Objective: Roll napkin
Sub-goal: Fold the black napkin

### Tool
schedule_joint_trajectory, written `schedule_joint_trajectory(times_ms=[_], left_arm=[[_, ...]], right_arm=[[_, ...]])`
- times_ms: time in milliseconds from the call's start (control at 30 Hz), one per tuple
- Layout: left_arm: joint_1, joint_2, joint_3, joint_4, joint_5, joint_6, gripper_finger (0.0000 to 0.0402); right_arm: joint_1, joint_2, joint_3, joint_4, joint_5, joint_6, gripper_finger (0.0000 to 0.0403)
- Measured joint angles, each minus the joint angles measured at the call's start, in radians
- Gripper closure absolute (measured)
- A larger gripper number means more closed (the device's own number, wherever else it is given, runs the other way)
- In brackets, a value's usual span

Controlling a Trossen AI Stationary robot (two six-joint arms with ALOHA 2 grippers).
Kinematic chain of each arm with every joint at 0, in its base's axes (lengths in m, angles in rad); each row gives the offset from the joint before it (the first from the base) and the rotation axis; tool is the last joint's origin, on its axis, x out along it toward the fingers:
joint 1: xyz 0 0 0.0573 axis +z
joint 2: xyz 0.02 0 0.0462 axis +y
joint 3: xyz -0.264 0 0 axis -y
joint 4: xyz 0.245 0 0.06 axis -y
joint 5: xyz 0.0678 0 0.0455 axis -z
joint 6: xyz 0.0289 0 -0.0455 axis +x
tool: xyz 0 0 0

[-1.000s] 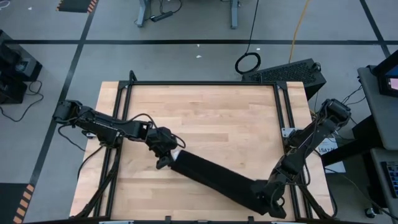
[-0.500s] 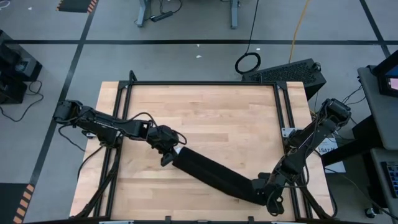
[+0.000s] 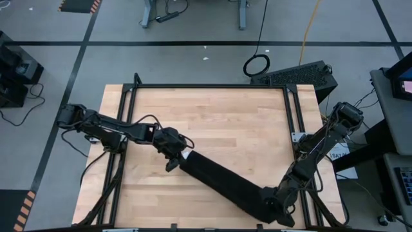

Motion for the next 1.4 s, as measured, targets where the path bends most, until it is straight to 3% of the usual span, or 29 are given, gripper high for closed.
schedule_joint_trajectory(times_ms=[300,433,567,667,800,933,1067,1200,1400], left_arm=[[0.064,-0.001,0.000,0.069,-0.273,0.067,0.0395],[0.116,-0.002,0.000,0.080,-0.294,0.121,0.0395],[0.156,-0.031,0.000,0.084,-0.261,0.119,0.0395],[0.178,-0.050,0.000,0.082,-0.161,0.121,0.0395],[0.187,-0.064,0.000,0.019,0.022,0.065,0.0395],[0.136,-0.063,0.000,-0.118,0.120,-0.011,0.0395],[0.050,-0.062,0.000,-0.171,0.133,-0.068,0.0395],[-0.005,-0.062,0.000,-0.091,0.131,-0.103,0.0395],[0.005,-0.037,0.000,-0.062,0.046,-0.003,0.0395]], right_arm=[[-0.001,0.000,0.000,-0.058,0.062,0.020,0.0402],[-0.002,0.000,0.000,-0.115,0.118,0.031,0.0402],[-0.001,0.000,0.000,-0.118,0.181,0.093,0.0402],[-0.001,0.000,0.000,-0.102,0.196,0.123,0.0402],[-0.001,0.000,0.000,-0.130,0.158,0.125,0.0402],[-0.001,0.000,0.000,-0.208,0.085,0.143,0.0402],[-0.001,0.000,0.000,-0.309,0.043,0.150,0.0402],[0.000,0.000,0.000,-0.358,0.028,0.117,0.0402],[0.000,0.000,0.000,-0.378,0.008,0.067,0.0402]])
